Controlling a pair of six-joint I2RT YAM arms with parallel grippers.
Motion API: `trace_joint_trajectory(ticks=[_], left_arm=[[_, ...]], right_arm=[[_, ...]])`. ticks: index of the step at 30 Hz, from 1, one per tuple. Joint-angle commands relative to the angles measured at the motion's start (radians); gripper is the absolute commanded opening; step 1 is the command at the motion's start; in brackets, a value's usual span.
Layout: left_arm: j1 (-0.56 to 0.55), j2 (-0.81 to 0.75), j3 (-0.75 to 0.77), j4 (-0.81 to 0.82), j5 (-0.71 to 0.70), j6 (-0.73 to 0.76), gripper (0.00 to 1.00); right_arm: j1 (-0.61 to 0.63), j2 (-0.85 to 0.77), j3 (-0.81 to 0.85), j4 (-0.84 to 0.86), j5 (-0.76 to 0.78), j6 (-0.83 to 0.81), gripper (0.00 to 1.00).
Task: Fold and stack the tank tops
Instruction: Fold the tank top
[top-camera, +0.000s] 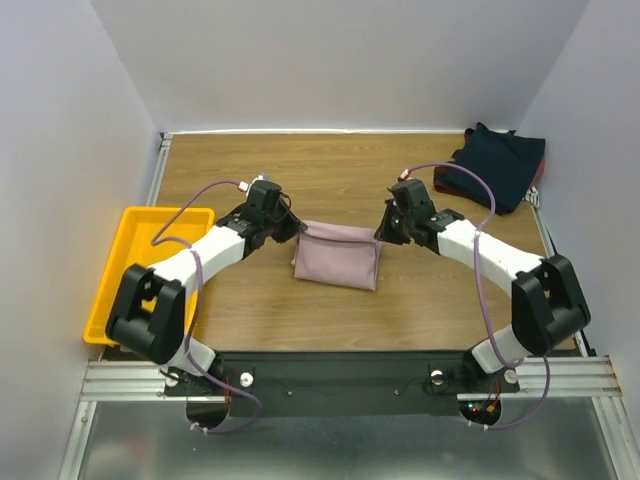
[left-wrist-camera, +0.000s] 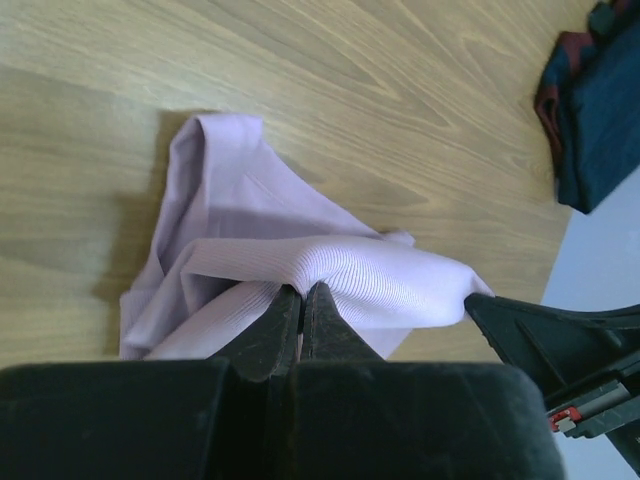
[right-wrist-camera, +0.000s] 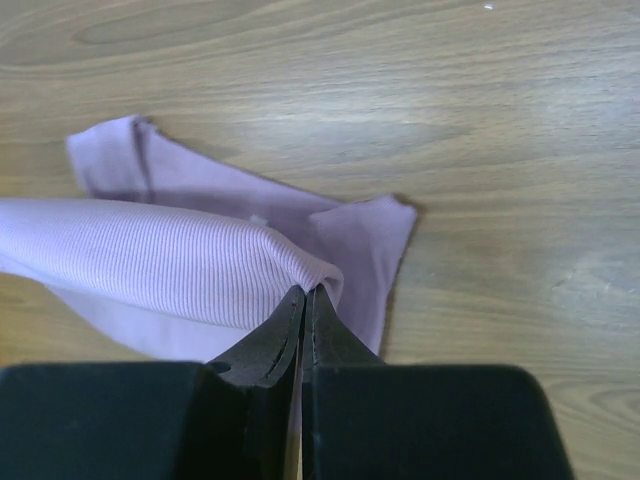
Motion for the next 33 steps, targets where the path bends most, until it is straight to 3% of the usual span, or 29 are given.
trace_joint_trajectory(ticks=[1, 3, 4, 6, 7, 9, 10, 11, 12, 13, 16, 19, 20, 25, 31, 33], left_arm=[[0.050, 0.122, 0.060, 0.152, 0.069, 0.037, 0.00], [0.061, 0.181, 0.086, 0.201, 0.099, 0.048, 0.00], [0.067, 0.238, 0.125, 0.209, 0.119, 0.058, 0.00], [0.073, 0.306, 0.179, 0.221, 0.135, 0.069, 0.12], [0.083, 0.320, 0.193, 0.224, 0.141, 0.068, 0.17], [0.090, 0.337, 0.216, 0.238, 0.142, 0.060, 0.36], [0.093, 0.337, 0.221, 0.243, 0.142, 0.060, 0.44], [0.094, 0.334, 0.229, 0.243, 0.142, 0.063, 0.50], [0.099, 0.323, 0.235, 0.240, 0.142, 0.068, 0.54], [0.102, 0.314, 0.242, 0.237, 0.141, 0.071, 0.63], [0.107, 0.265, 0.247, 0.208, 0.104, 0.103, 0.72], [0.107, 0.228, 0.241, 0.143, 0.054, 0.121, 0.72], [0.107, 0.220, 0.233, 0.104, 0.043, 0.126, 0.67], [0.064, 0.226, 0.135, 0.091, -0.035, 0.147, 0.60], [0.041, 0.301, 0.043, 0.117, -0.052, 0.147, 0.32], [0.022, 0.304, 0.011, 0.123, -0.055, 0.140, 0.28]], right_arm=[[-0.064, 0.049, 0.039, 0.080, -0.024, -0.026, 0.02], [-0.099, 0.087, 0.040, 0.102, -0.033, -0.025, 0.05], [-0.107, 0.100, 0.051, 0.109, -0.036, -0.025, 0.12], [-0.132, 0.132, 0.065, 0.117, -0.038, -0.028, 0.26], [-0.138, 0.144, 0.081, 0.118, -0.036, -0.031, 0.39], [-0.149, 0.161, 0.098, 0.118, -0.032, -0.034, 0.49], [-0.149, 0.160, 0.111, 0.118, -0.029, -0.039, 0.61], [-0.149, 0.161, 0.115, 0.117, -0.026, -0.040, 0.66], [-0.149, 0.152, 0.120, 0.117, -0.021, -0.042, 0.70], [-0.149, 0.144, 0.118, 0.117, -0.022, -0.043, 0.73], [-0.147, 0.108, 0.102, 0.117, -0.044, -0.046, 0.72], [-0.126, 0.086, 0.063, 0.118, -0.062, -0.036, 0.67], [-0.115, 0.083, 0.042, 0.118, -0.059, -0.034, 0.66], [-0.060, 0.123, 0.023, 0.128, -0.029, -0.013, 0.66], [-0.060, 0.238, 0.062, 0.131, 0.028, -0.031, 0.57], [-0.060, 0.251, 0.057, 0.131, 0.027, -0.029, 0.52]])
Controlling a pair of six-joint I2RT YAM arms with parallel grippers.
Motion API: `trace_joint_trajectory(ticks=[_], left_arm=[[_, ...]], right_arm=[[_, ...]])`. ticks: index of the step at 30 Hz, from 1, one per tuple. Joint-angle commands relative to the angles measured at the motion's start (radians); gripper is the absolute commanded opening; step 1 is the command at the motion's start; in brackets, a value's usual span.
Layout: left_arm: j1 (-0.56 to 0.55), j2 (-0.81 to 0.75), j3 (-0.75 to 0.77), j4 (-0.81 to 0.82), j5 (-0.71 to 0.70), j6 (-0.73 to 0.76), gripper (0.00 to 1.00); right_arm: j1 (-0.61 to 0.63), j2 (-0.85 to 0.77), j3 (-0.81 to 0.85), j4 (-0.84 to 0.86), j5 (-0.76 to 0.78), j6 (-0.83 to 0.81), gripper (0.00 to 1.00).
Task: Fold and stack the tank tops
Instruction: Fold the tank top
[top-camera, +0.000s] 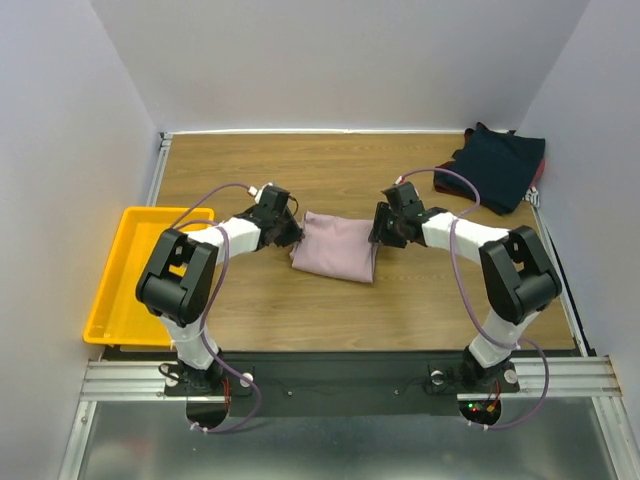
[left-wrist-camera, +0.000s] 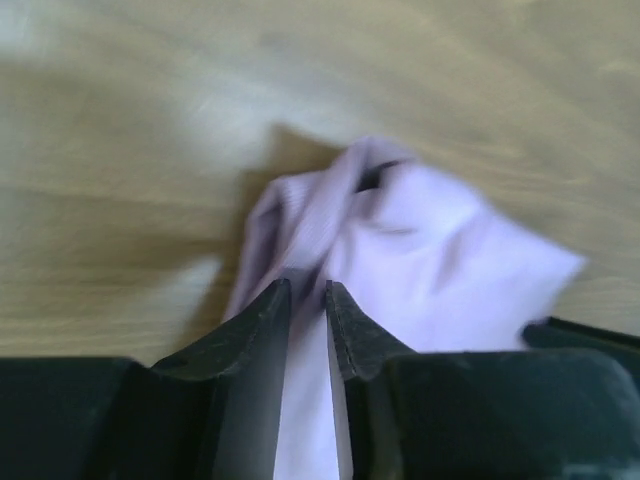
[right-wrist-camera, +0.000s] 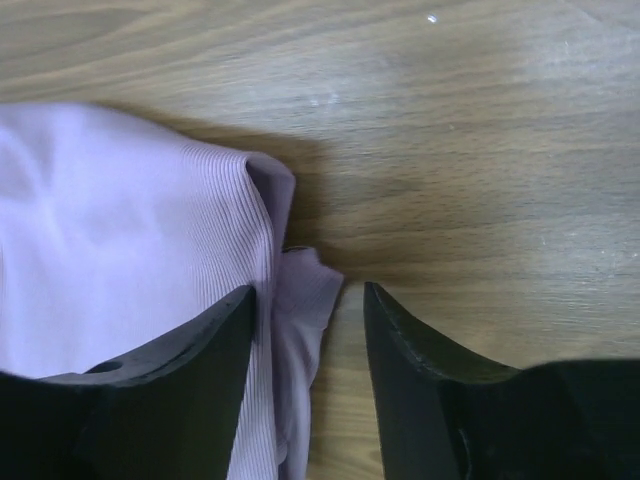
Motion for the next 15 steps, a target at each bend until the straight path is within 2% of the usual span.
trace_joint_trajectory(ticks=[1, 7, 9, 12, 15], left_arm=[[-0.029, 0.010, -0.066, 0.002, -0.041, 0.007, 0.27], [-0.061, -0.037, -0.171, 0.026, -0.044, -0.039, 0.24], [-0.084, -0.069, -0.211, 0.032, -0.044, -0.069, 0.19], [-0.127, -0.103, -0.251, 0.054, -0.044, -0.130, 0.18], [-0.201, -0.134, -0.293, 0.089, -0.039, -0.192, 0.17]], right_arm=[[-0.003, 0.021, 0.027, 0.030, 0.041, -0.005, 0.51], [-0.003, 0.058, 0.034, 0.029, 0.048, -0.017, 0.37], [-0.014, 0.072, 0.047, 0.027, 0.048, -0.023, 0.33], [-0.041, 0.110, 0.079, 0.030, 0.028, -0.034, 0.32], [-0.046, 0.177, 0.187, 0.029, -0.004, -0.080, 0.31]])
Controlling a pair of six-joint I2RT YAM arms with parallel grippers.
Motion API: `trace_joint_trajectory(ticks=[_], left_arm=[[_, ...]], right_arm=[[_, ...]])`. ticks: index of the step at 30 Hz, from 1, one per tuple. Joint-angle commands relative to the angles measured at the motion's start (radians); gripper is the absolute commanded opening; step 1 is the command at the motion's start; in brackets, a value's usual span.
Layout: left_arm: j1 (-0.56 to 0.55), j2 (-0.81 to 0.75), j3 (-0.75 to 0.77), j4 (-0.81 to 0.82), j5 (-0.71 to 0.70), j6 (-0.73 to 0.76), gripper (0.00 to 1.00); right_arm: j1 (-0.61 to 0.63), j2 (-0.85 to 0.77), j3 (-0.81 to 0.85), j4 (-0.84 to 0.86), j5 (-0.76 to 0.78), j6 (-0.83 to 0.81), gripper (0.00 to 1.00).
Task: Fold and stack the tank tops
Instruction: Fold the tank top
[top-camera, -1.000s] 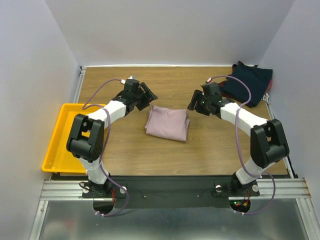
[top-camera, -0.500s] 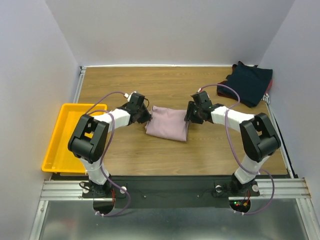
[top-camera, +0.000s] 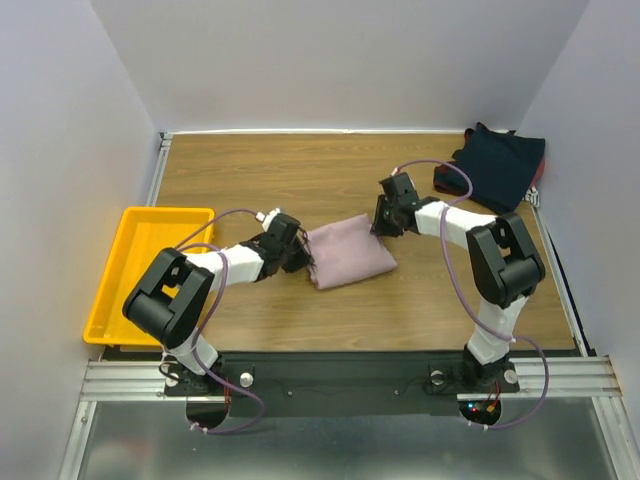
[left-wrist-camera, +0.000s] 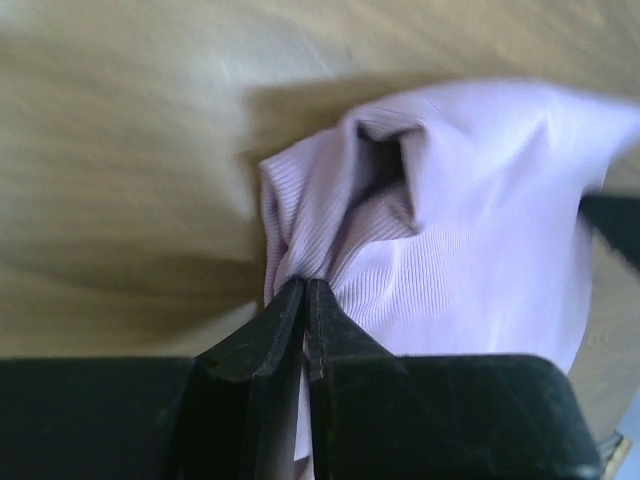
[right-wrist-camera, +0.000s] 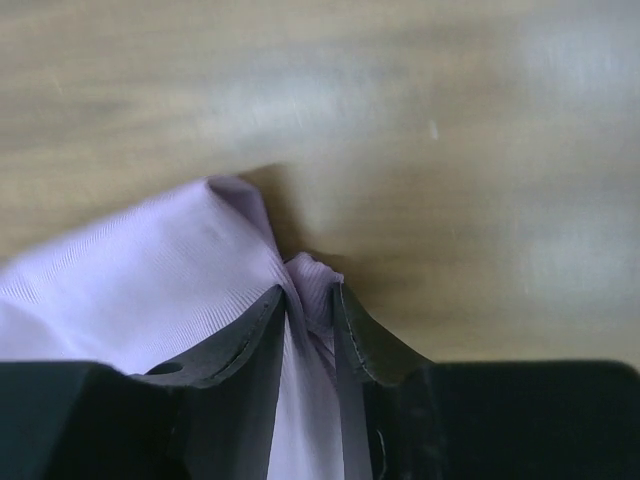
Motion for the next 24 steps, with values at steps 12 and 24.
trace_joint_trajectory(ticks=[12, 24], left_arm=[[-0.206, -0.121, 0.004, -0.029, 0.044, -0.067, 0.30], [-0.134, -0.279, 0.212, -0.330, -0.018, 0.206, 0.43]], right_arm=[[-0.071, 0.101, 0.398, -0.051, 0.023, -0.134, 0.75], [-0.117, -0.346, -0.108, -0.073, -0.095, 0.013, 0.85]])
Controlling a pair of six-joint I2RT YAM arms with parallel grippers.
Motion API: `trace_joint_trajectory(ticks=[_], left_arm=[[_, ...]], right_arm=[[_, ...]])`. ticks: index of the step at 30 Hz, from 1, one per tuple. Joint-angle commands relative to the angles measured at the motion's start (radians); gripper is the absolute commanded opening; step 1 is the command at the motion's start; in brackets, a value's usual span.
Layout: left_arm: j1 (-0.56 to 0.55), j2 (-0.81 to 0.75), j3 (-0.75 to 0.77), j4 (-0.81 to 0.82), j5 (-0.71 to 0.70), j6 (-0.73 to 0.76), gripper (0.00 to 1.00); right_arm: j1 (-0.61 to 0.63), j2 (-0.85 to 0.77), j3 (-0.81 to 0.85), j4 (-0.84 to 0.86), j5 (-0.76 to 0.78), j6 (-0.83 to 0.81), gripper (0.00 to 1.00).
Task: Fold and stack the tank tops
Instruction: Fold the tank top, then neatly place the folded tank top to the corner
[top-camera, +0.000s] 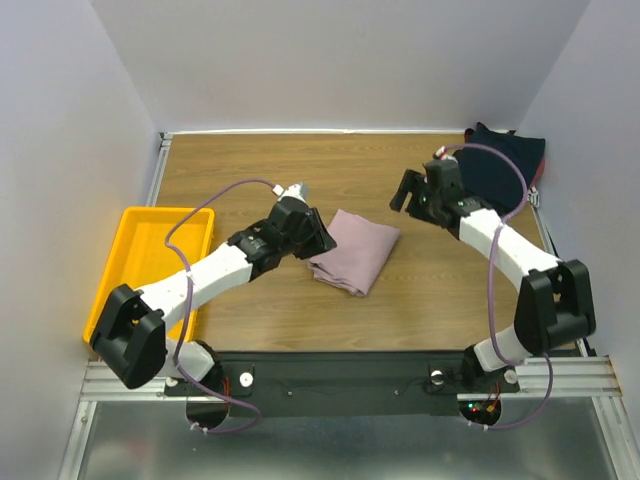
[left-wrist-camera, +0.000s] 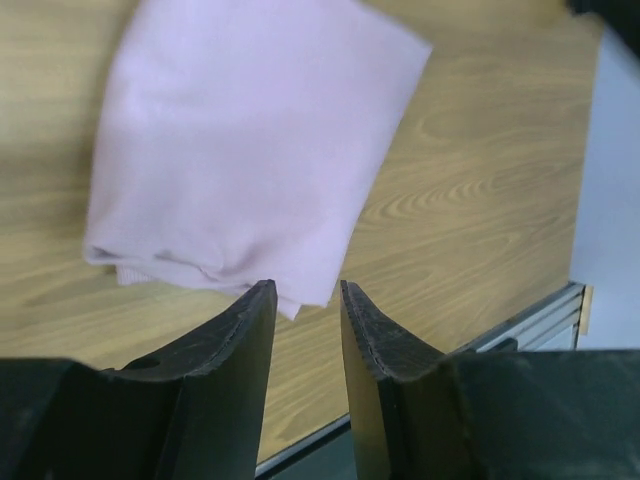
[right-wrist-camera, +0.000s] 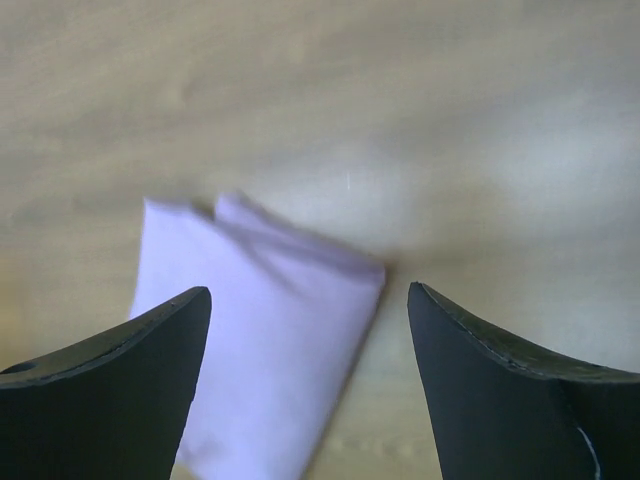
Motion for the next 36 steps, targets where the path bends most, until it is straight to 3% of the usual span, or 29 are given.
trace_joint_trajectory(ticks=[1, 5, 17, 22, 25, 27, 28, 30, 36], left_arm=[[0.070, -0.034, 0.048, -0.085, -0.002, 0.115, 0.43], [0.101, -0.025, 0.055, -0.053, 0.054, 0.146, 0.43], [0.144, -0.045, 0.002, -0.030, 0.117, 0.181, 0.43], [0.168, -0.052, -0.009, -0.027, 0.135, 0.193, 0.42], [0.176, -0.059, -0.011, -0.027, 0.149, 0.196, 0.42], [0.182, -0.060, -0.009, -0.027, 0.152, 0.202, 0.42], [0.184, -0.063, -0.009, -0.028, 0.155, 0.204, 0.42], [0.187, -0.065, -0.008, -0.030, 0.160, 0.207, 0.42], [0.196, -0.060, 0.002, -0.038, 0.175, 0.218, 0.42]], right_arm=[[0.021, -0.108, -0.209, 0.020, -0.153, 0.085, 0.85], [0.035, -0.156, -0.408, 0.184, -0.247, 0.173, 0.88], [0.044, -0.047, -0.554, 0.497, -0.238, 0.284, 0.87], [0.044, 0.034, -0.528, 0.519, -0.235, 0.273, 0.75], [0.045, 0.070, -0.491, 0.511, -0.218, 0.238, 0.60], [0.044, 0.084, -0.467, 0.475, -0.198, 0.197, 0.44], [0.044, 0.097, -0.432, 0.438, -0.176, 0.178, 0.32], [0.044, 0.108, -0.386, 0.386, -0.138, 0.117, 0.22], [0.039, 0.171, -0.188, 0.234, 0.064, -0.105, 0.20]])
